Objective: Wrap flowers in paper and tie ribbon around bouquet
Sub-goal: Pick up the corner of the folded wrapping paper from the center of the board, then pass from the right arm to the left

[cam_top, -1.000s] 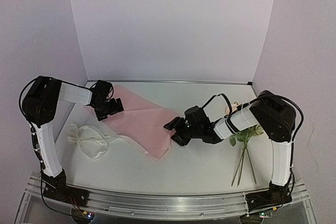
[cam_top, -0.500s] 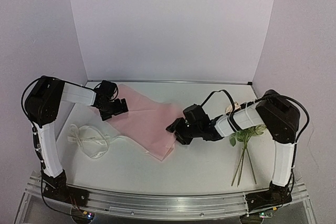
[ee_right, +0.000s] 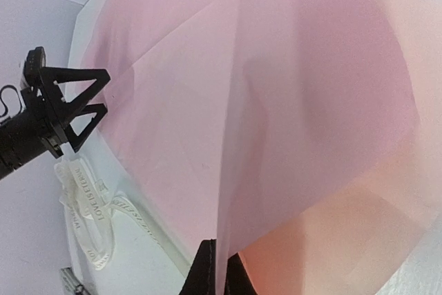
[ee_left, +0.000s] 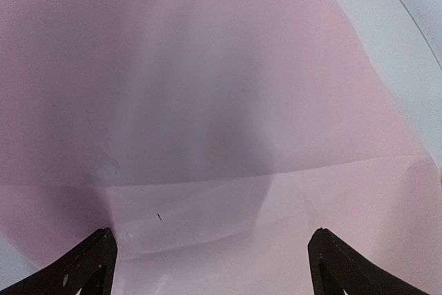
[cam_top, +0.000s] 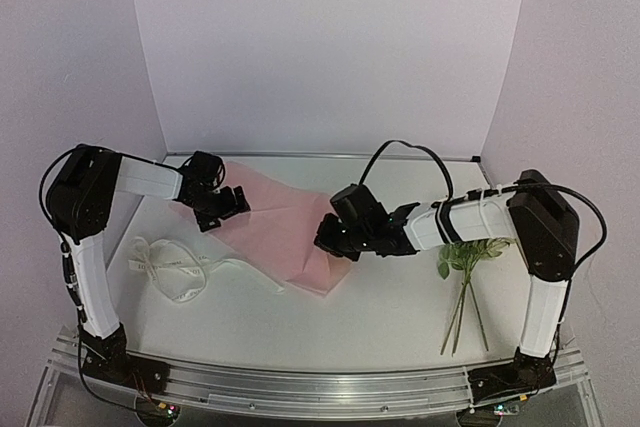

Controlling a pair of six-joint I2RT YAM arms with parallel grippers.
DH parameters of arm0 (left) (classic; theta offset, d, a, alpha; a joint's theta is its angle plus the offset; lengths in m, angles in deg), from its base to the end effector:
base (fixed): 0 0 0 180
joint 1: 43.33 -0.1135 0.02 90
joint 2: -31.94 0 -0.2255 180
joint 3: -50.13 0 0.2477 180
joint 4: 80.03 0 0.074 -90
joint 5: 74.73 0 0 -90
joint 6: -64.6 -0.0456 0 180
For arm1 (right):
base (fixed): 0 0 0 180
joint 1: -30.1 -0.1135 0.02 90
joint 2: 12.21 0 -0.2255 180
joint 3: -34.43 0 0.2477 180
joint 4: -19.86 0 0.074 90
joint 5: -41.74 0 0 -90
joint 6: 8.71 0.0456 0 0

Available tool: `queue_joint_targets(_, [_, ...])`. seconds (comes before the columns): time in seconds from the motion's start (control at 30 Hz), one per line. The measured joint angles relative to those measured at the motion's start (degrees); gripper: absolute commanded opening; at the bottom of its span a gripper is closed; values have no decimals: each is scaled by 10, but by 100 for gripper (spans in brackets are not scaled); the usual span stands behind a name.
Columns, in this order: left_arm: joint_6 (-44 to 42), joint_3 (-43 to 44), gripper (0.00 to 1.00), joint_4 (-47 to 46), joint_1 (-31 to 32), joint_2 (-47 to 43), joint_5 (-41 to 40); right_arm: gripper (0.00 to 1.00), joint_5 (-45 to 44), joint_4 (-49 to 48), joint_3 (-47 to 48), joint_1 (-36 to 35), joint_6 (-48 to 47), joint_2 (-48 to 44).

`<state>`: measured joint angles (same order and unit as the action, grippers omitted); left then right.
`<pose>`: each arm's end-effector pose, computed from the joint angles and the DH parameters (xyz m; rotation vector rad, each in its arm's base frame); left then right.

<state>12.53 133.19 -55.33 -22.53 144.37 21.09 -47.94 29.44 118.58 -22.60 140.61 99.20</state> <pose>0.3648 -0.1435 0.1038 -0.3440 2.5711 -0.5273 0.2532 0.3328 0.1383 0.1373 2.4335 1.0149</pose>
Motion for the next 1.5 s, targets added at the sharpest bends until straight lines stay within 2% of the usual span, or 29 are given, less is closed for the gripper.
queue_joint_targets(0.2, [91, -1, 99, 34, -2, -45, 73, 0, -97, 56, 25, -43, -130, -5])
queue_joint_targets(0.37, [167, -1, 99, 25, -12, -134, 122, 0, -188, 79, 61, -118, -282, -5])
queue_joint_targets(0.53, [219, -1, 98, 18, -16, -179, 159, 0, -259, 77, 112, -200, -428, 0])
queue_joint_targets(0.9, [221, -4, 98, 83, -16, -180, 151, 0, -360, 71, 159, -264, -670, 81])
queue_joint_targets(1.2, [208, -5, 98, 144, -16, -240, 108, 0, -391, 70, 179, -295, -785, 119])
queue_joint_targets(1.27, [203, -5, 96, 149, -16, -258, 103, 0, -395, 70, 187, -296, -800, 122])
queue_joint_targets(1.4, [192, -5, 87, 166, -16, -265, 95, 0, -400, 67, 202, -296, -828, 133])
queue_joint_targets(1.47, [184, -5, 80, 179, -16, -261, 90, 0, -402, 66, 206, -297, -838, 138])
queue_joint_targets(1.5, [179, -5, 73, 184, -16, -260, 87, 0, -403, 66, 207, -297, -843, 140])
